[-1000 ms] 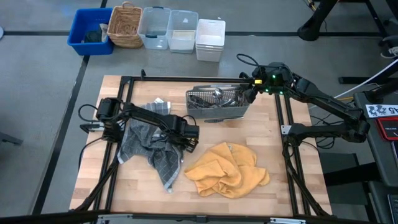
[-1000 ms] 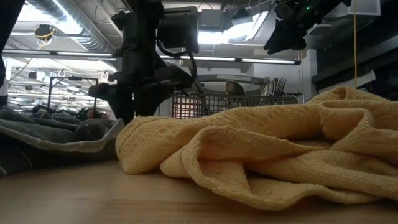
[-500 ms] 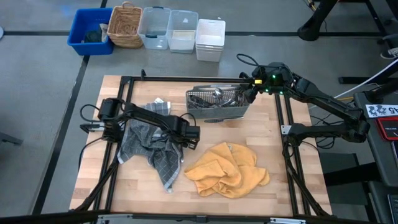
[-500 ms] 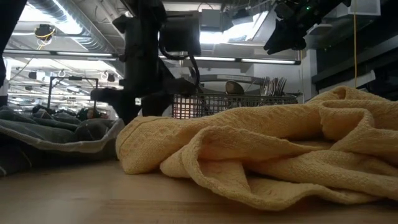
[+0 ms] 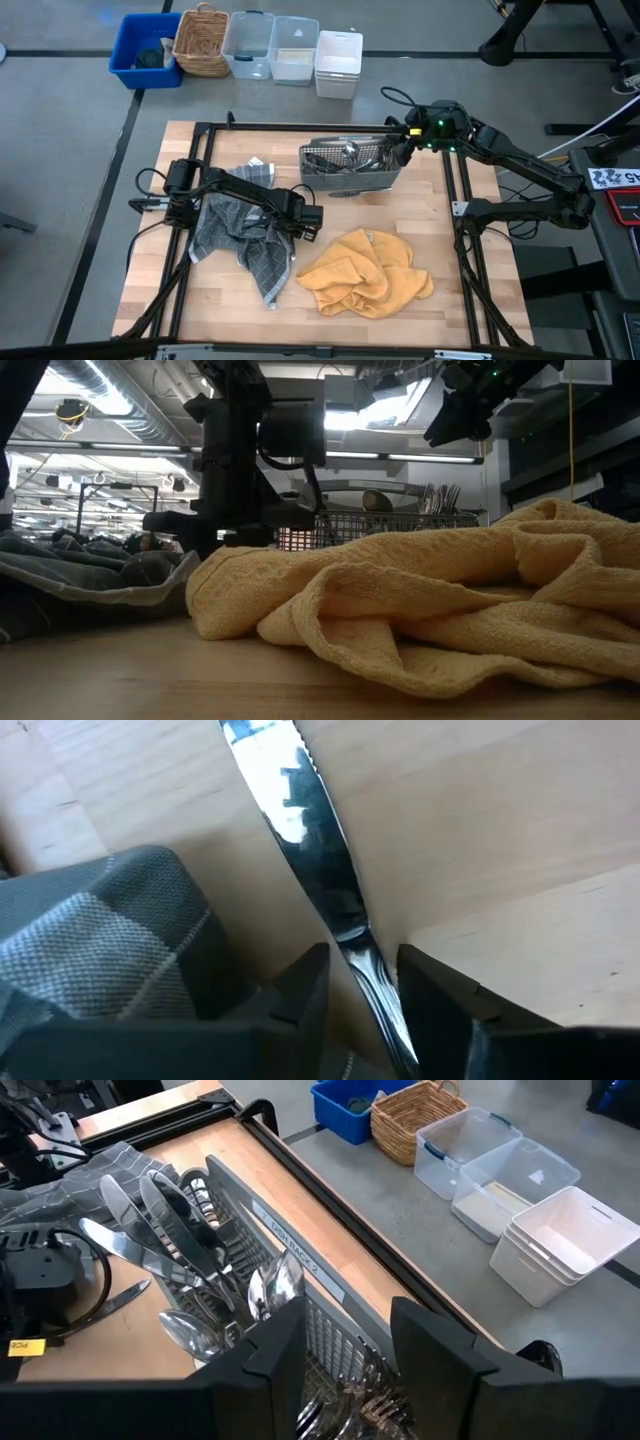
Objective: Sort silverware
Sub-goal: Put the silver knife into the gray utensil holder
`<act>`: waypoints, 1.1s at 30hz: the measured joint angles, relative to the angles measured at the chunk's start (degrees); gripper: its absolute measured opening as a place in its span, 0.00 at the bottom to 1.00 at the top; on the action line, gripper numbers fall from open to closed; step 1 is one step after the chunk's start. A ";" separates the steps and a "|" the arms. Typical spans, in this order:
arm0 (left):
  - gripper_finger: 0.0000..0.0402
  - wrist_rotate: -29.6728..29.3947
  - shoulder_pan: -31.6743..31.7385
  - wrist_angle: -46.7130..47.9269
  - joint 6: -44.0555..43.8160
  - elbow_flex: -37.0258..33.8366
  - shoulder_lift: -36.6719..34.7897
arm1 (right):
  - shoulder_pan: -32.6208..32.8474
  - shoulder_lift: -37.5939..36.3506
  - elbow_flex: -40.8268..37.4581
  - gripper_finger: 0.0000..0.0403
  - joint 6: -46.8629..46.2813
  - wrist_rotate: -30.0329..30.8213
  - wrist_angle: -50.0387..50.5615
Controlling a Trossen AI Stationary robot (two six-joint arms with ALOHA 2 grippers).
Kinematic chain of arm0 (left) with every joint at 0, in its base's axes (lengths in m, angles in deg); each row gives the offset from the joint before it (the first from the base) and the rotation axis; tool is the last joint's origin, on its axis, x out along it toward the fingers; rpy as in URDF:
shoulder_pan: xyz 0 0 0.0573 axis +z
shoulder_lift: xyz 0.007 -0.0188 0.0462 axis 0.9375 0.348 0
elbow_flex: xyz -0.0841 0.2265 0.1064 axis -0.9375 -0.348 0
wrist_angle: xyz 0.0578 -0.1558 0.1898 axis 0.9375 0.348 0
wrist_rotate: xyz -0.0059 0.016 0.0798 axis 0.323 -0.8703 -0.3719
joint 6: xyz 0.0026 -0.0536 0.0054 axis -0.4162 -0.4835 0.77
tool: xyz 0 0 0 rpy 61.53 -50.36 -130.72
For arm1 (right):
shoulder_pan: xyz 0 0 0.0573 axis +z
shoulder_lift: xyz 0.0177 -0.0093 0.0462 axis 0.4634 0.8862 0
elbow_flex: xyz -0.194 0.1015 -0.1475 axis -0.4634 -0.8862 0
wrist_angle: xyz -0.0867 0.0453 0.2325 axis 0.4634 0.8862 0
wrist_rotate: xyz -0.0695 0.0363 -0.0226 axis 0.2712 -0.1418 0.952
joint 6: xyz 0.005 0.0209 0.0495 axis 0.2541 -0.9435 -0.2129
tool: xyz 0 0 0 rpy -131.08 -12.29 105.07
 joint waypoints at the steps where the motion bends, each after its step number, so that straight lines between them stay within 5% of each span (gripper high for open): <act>1: 0.25 -0.02 0.00 0.06 0.00 0.00 0.09 | 0.00 0.00 0.00 0.37 0.00 -0.01 0.03; 12: 0.04 -0.70 0.02 -0.77 -0.77 -0.13 0.59 | 0.00 0.00 0.00 0.37 0.07 -0.11 0.00; 25: 0.06 -1.25 0.09 -7.08 -1.93 -0.44 -2.68 | 0.00 0.00 0.00 0.37 0.11 -0.11 -0.09; 33: 0.06 -0.90 0.44 -22.96 0.73 -0.37 -2.89 | 0.00 0.00 0.00 0.37 0.11 -0.13 -0.08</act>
